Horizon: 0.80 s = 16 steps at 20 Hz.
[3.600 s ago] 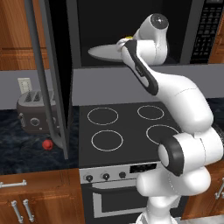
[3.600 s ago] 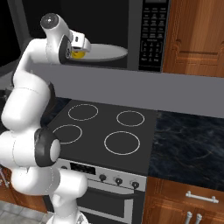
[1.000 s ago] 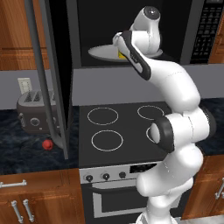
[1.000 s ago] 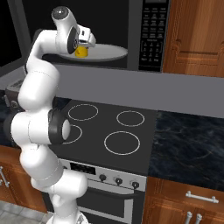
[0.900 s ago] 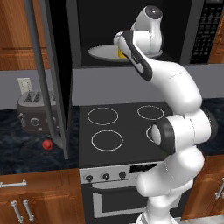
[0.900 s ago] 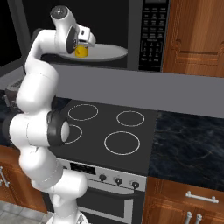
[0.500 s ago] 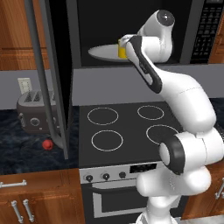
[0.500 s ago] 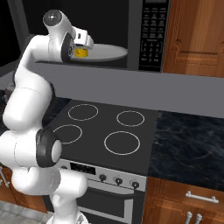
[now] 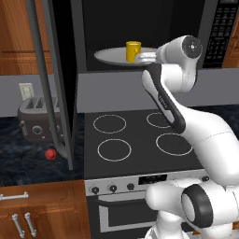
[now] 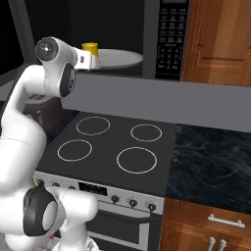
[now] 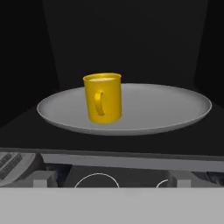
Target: Pick the mug from the counter and place it inside the microwave. Then close the microwave.
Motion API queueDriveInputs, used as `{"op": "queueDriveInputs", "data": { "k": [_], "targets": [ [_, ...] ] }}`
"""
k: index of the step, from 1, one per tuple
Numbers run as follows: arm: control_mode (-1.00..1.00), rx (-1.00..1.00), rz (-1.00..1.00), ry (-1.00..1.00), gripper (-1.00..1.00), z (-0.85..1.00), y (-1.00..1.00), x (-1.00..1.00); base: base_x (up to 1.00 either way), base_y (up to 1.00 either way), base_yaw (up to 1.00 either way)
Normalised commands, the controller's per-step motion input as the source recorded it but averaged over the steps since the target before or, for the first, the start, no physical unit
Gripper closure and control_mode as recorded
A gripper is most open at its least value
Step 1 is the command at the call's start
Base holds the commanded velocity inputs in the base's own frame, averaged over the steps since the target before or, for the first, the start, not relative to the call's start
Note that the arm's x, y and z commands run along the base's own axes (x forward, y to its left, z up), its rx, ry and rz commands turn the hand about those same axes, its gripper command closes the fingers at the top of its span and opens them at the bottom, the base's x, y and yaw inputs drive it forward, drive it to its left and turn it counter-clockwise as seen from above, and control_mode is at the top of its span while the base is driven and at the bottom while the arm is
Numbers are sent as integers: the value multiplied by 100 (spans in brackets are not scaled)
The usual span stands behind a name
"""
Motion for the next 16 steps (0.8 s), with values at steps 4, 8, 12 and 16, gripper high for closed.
{"op": "queueDriveInputs", "data": {
  "k": [4,8,12,16],
  "targets": [
    [-100,4,0,0,-100,31,-1,-71,0,0,0],
    [-100,5,0,-1,-100,24,-5,-71,0,0,0],
    [-100,1,-2,0,-100,0,0,-26,0,0,0],
    [-100,0,0,0,-100,0,-9,-41,0,0,0]
  ]
}}
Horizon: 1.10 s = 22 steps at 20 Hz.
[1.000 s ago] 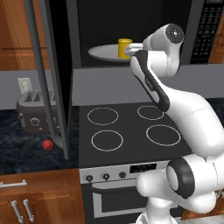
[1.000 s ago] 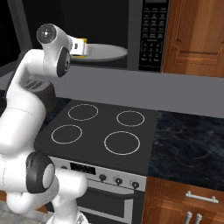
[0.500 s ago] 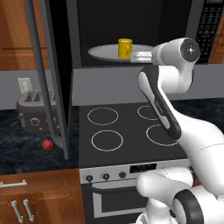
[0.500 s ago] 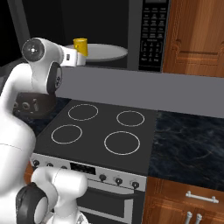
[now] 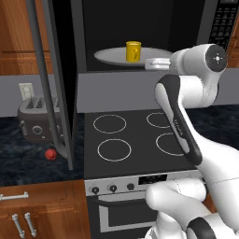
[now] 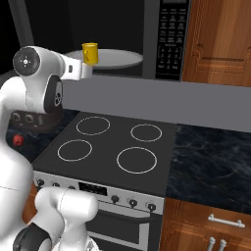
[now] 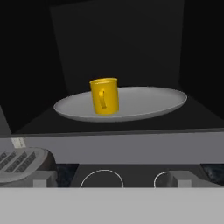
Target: Pick the mug from the counter and place it inside the microwave. Then close the microwave.
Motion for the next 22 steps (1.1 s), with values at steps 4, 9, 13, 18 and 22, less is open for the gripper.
{"op": "queueDriveInputs", "data": {
  "k": [4,9,13,18,22],
  "targets": [
    [-100,0,0,0,-100,0,-6,-42,0,0,0],
    [-100,0,0,0,-100,0,-7,-35,0,0,0],
    [-100,0,0,0,-100,0,-2,-38,0,0,0],
    [-100,0,0,0,-100,0,0,-32,0,0,0],
    [-100,0,0,0,-100,0,0,-37,0,0,0]
  ]
}}
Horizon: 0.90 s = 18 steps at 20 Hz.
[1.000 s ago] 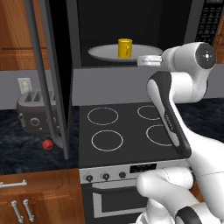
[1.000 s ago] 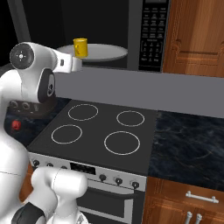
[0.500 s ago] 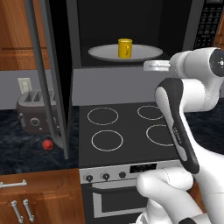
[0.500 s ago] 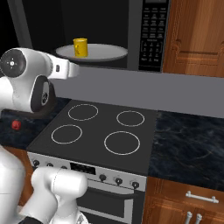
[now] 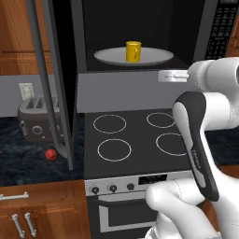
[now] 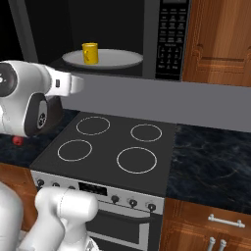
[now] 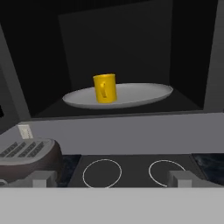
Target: Pick the mug from the counter and place it inside the microwave. Then close the microwave.
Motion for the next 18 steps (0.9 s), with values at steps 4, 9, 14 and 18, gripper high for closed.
{"op": "queueDriveInputs", "data": {
  "k": [4,9,14,18],
  "targets": [
    [-100,0,0,-1,-100,0,-1,-51,0,0,0],
    [-100,0,1,-5,-100,0,0,-68,0,0,0],
    [-100,0,3,-3,-100,0,0,-67,0,0,0],
    [-100,0,3,-2,-100,0,9,-81,0,0,0]
  ]
}}
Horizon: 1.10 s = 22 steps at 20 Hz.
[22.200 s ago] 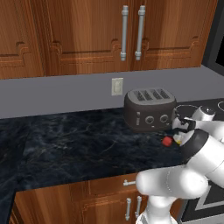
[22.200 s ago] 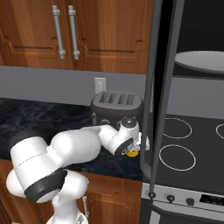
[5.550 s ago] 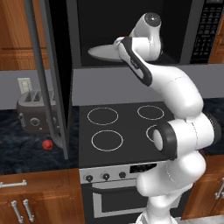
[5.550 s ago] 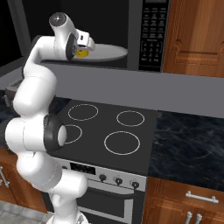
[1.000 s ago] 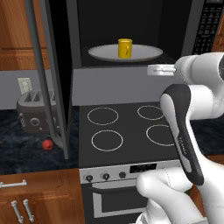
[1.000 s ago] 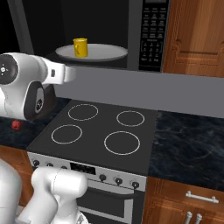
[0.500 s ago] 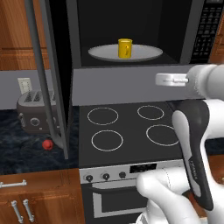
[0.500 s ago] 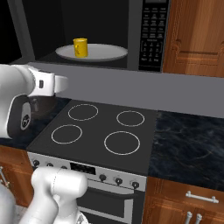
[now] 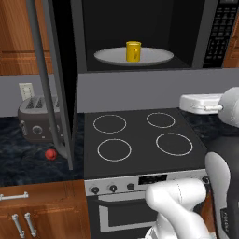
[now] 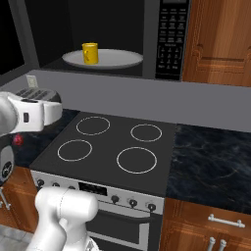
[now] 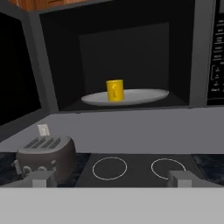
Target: Pick the mug from the counter and place it inside the microwave. Then close the microwave.
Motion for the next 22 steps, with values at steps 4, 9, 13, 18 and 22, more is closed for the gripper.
{"op": "queueDriveInputs", "data": {
  "k": [4,9,13,18,22],
  "targets": [
    [-100,0,0,-7,-100,0,53,-94,0,0,0],
    [-100,0,0,-7,-100,0,56,-83,0,0,0],
    [-100,0,0,-4,-100,0,28,-56,0,0,0],
    [-100,0,0,-6,-100,0,12,-50,0,0,0],
    [-100,0,-2,-2,-100,0,35,-26,0,0,0]
  ]
}}
